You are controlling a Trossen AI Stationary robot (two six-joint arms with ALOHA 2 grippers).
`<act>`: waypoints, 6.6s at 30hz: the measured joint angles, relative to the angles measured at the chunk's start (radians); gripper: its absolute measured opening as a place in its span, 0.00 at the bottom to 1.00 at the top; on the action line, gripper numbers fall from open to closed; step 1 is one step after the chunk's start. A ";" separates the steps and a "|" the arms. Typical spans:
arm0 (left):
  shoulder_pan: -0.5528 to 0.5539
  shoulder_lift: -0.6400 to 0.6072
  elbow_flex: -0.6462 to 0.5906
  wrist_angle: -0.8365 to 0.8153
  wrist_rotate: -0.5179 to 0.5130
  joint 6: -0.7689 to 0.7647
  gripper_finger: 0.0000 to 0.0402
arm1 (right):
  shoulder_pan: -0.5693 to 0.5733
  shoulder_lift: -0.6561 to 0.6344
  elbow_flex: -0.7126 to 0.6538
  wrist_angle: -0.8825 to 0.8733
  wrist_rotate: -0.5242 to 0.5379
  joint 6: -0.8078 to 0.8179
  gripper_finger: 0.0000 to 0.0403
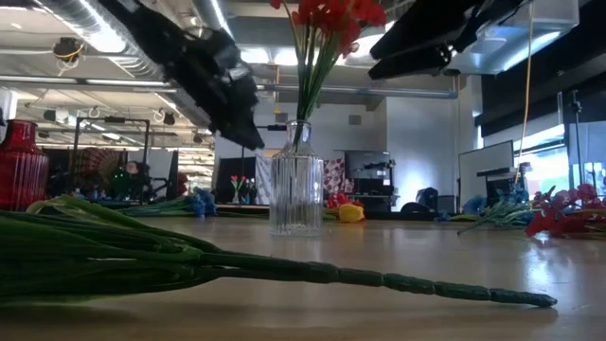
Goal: Sort flowers into vase by color
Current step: Put the top red flower into the transparent vase
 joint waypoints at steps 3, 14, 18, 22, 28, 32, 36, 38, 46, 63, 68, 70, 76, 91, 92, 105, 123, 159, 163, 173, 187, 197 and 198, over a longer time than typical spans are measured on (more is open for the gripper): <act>0.031 0.114 0.071 -0.005 0.011 -0.011 0.52 | 0.028 0.000 0.000 0.001 0.035 0.046 0.65; 0.037 0.446 0.381 -0.144 -0.003 0.055 0.52 | 0.056 0.000 0.000 -0.005 0.055 0.104 0.65; 0.056 0.508 0.469 -0.218 0.065 0.065 0.52 | 0.056 0.000 0.000 -0.024 0.048 0.108 0.65; 0.072 0.566 0.495 -0.281 0.095 0.098 0.52 | 0.056 0.000 0.000 -0.024 0.048 0.108 0.65; 0.090 0.605 0.496 -0.301 0.163 0.103 0.52 | 0.055 0.000 0.000 -0.024 0.049 0.108 0.65; 0.089 0.615 0.498 -0.297 0.141 0.092 0.51 | 0.055 0.000 0.000 -0.025 0.066 0.105 0.65; 0.076 0.614 0.488 -0.294 0.124 0.107 0.41 | 0.055 0.000 0.000 -0.025 0.066 0.101 0.65; 0.066 0.614 0.486 -0.293 0.090 0.109 0.31 | 0.055 0.000 0.000 -0.025 0.066 0.098 0.65; 0.013 0.586 0.479 -0.292 0.009 0.115 0.03 | 0.055 0.000 0.000 -0.025 0.066 0.075 0.65; -0.107 -0.083 0.325 -0.285 0.047 0.008 0.01 | 0.065 -0.097 0.117 -0.265 0.053 0.018 0.65; -0.253 -0.434 0.067 -0.082 0.036 -0.099 0.01 | 0.114 -0.085 0.211 -0.254 0.094 -0.082 0.65; -0.354 -0.567 -0.071 0.004 0.015 -0.125 0.01 | 0.134 -0.084 0.215 -0.183 0.103 -0.134 0.65; -0.707 -0.874 -0.399 0.287 -0.150 -0.150 0.00 | 0.147 -0.075 0.216 0.084 0.094 -0.243 0.65; -1.212 -0.590 -0.605 0.984 -0.394 0.036 0.00 | 0.081 0.230 0.217 0.749 0.010 -0.530 0.65; -1.215 -0.546 -0.605 1.030 -0.396 0.036 0.00 | 0.081 0.244 0.217 0.782 -0.004 -0.530 0.65; -1.205 -0.119 -0.475 1.371 -0.325 0.044 0.00 | 0.079 0.414 0.380 0.813 -0.036 -0.484 0.65; -1.115 -0.094 -0.444 1.338 -0.329 0.027 0.06 | 0.030 0.414 0.385 0.728 -0.111 -0.381 0.05; -1.390 -0.410 -0.626 0.784 -0.663 -0.194 0.37 | 0.029 0.377 0.084 1.200 0.094 -0.700 0.01; -1.367 -0.410 -0.626 0.784 -0.646 -0.201 0.37 | 0.013 0.381 0.081 1.186 0.072 -0.681 0.01; -1.337 -0.409 -0.626 0.784 -0.643 -0.201 0.37 | -0.077 0.414 0.081 1.182 0.023 -0.661 0.01; -1.337 -0.411 -0.624 0.790 -0.685 -0.196 0.37 | -0.102 0.430 0.081 1.065 0.066 -0.545 0.04; -1.290 -0.604 -0.612 0.664 -0.698 -0.199 0.37 | -0.101 0.422 0.083 0.912 0.102 -0.470 0.21; -1.277 -0.630 -0.612 0.633 -0.692 -0.205 0.37 | -0.101 0.414 0.088 0.876 0.110 -0.453 0.24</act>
